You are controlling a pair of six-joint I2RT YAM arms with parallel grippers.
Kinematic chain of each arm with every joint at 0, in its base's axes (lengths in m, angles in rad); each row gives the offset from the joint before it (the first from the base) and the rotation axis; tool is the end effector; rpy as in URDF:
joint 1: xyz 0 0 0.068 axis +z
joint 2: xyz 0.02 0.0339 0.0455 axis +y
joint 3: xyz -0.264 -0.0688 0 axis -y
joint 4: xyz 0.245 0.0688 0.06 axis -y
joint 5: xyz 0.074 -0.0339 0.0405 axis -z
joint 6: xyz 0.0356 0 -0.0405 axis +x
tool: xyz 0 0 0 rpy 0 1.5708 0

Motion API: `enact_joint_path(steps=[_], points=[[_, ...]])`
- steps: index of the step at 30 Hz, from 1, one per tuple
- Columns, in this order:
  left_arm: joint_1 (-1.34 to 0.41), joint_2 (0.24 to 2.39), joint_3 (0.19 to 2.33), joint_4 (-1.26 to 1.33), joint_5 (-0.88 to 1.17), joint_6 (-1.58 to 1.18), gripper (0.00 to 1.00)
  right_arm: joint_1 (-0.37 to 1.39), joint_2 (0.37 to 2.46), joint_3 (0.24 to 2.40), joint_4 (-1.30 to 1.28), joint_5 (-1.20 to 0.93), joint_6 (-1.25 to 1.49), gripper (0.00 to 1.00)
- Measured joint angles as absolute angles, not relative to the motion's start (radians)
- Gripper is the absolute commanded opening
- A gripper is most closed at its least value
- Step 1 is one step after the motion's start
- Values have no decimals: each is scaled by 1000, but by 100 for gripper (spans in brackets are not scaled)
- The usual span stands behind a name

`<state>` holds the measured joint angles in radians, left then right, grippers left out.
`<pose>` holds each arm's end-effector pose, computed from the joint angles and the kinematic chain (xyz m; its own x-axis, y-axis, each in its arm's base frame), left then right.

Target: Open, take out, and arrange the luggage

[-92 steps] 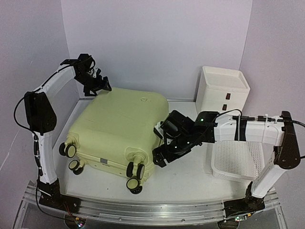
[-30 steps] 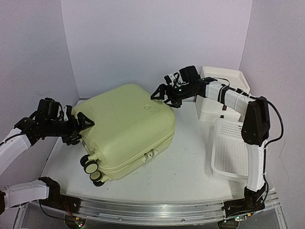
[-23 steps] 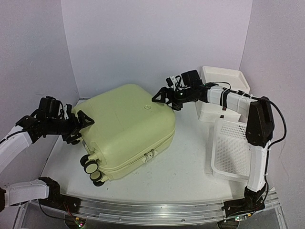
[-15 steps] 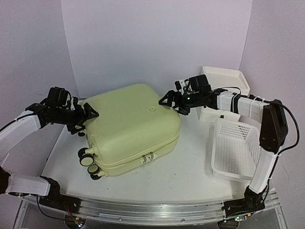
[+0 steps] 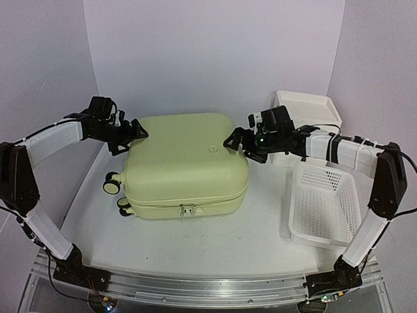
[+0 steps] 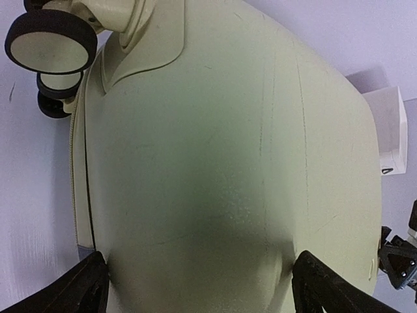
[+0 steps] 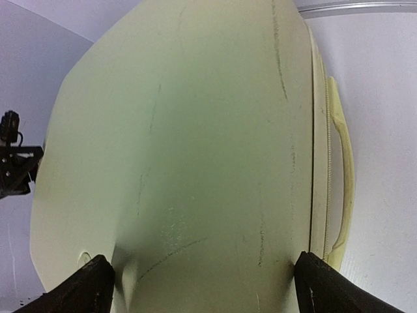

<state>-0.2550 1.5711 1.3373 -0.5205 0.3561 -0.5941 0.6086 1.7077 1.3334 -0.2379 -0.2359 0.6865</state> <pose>0.3361 -0.1004 0.3056 -0.8190 -0.3287 -0.4702 0.0287 0.7951 -0.6058 0.3192 0.2326 0.2789 -0.8165 0.1822 -0.5479 -0.2525 0.7407 0.6226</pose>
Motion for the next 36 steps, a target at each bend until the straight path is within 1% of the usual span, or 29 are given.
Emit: enact_joint_path(steps=[4,8,10,12,14,16,18,19,21,22,26,28,30,34,36], points=[[-259,1596,1391,-556,351,-488,100,659,1679,1400,-406,-121,594,98],[-260,1505,1400,-704,262,-368,100,704,1588,1424,-635,14,489,98],[-250,1410,1389,-767,234,-336,100,709,1518,1407,-734,55,461,98],[-237,1258,1351,-802,248,-318,100,710,1423,1352,-805,76,453,98],[-232,1091,1303,-820,320,-313,99,723,1335,1286,-847,84,460,98],[-240,960,1241,-820,418,-321,98,781,1283,1231,-860,88,476,98],[-277,865,1156,-797,493,-352,96,875,1281,1193,-841,87,495,95],[-315,833,1104,-786,517,-377,94,923,1295,1177,-819,88,504,92],[-431,802,991,-745,523,-433,88,998,1333,1147,-760,98,519,87],[-486,796,945,-722,520,-459,86,1036,1360,1130,-715,107,529,86],[-728,814,774,-580,432,-559,88,1136,1469,1086,-537,165,546,79],[-835,844,738,-525,344,-589,90,1180,1526,1085,-455,219,546,74],[-913,879,732,-477,256,-611,91,1219,1573,1084,-369,274,548,72],[-958,921,732,-408,146,-630,91,1275,1639,1050,-169,391,569,64],[-958,934,732,-389,109,-632,93,1295,1674,1028,-73,437,575,61]])
